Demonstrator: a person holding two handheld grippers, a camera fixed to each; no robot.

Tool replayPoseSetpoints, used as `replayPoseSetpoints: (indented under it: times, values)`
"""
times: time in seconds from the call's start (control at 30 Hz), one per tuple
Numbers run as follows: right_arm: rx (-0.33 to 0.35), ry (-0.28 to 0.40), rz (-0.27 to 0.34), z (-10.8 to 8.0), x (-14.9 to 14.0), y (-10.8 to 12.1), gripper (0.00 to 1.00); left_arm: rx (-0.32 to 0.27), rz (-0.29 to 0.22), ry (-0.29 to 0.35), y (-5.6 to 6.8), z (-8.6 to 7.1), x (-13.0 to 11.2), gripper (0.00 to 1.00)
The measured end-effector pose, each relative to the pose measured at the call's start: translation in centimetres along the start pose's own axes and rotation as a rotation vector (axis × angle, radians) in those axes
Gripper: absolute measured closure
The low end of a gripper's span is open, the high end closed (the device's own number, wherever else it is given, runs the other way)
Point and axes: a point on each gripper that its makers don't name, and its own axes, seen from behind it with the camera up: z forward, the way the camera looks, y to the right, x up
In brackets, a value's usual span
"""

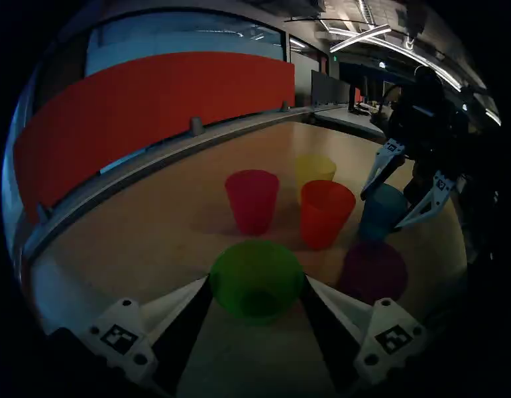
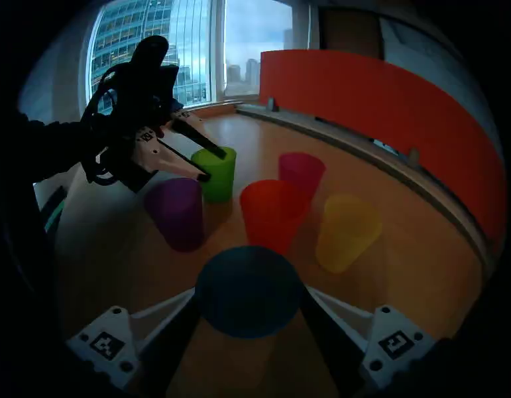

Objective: Pour water

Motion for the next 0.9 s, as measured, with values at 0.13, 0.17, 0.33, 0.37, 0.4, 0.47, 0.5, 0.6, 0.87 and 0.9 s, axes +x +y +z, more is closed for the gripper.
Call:
replayPoseSetpoints:
  times: [0.13, 0.17, 0.33, 0.37, 0.4, 0.47, 0.5, 0.6, 0.87, 0.9]
  values:
    - [0.006, 0.001, 0.001, 0.0, 0.0, -0.1, 0.05, 0.0, -0.001, 0.001, 0.0, 0.0, 0.0, 0.11]
    - [0.008, 0.001, 0.001, 0.0, 0.0, -0.2, 0.09, 0.0, -0.002, 0.001, 0.0, 0.0, 0.0, 0.11]
    - [0.011, 0.005, 0.001, 0.0, 0.0, -0.4, 0.09, -0.001, -0.005, 0.001, 0.0, 0.0, 0.0, 0.11]
    - [0.011, 0.007, 0.001, 0.0, 0.1, -0.4, 0.09, -0.001, -0.005, 0.001, 0.0, 0.0, 0.0, 0.11]
    - [0.01, 0.008, 0.003, 0.0, 0.1, -0.4, 0.09, -0.001, -0.006, 0.001, 0.0, 0.0, 0.0, 0.11]
    - [0.009, 0.01, 0.007, 0.0, 0.1, -0.4, 0.09, 0.0, -0.006, 0.001, -0.1, 0.0, 0.0, 0.11]
    - [0.008, 0.01, 0.006, -0.1, 0.1, -0.3, 0.09, -0.001, -0.005, 0.0, 0.0, -0.1, 0.0, 0.11]
    - [0.002, 0.013, 0.004, -0.2, 0.2, -0.2, 0.09, -0.002, -0.003, 0.001, 0.0, -0.2, 0.0, 0.11]
    - [-0.008, 0.047, 0.014, -1.3, 1.7, -0.1, 0.09, 0.007, -0.003, 0.02, 0.0, -0.9, 0.8, 0.11]
    - [-0.011, 0.052, 0.015, -1.5, 1.9, 0.0, 0.09, 0.01, -0.002, 0.025, 0.0, -1.1, 1.0, 0.11]
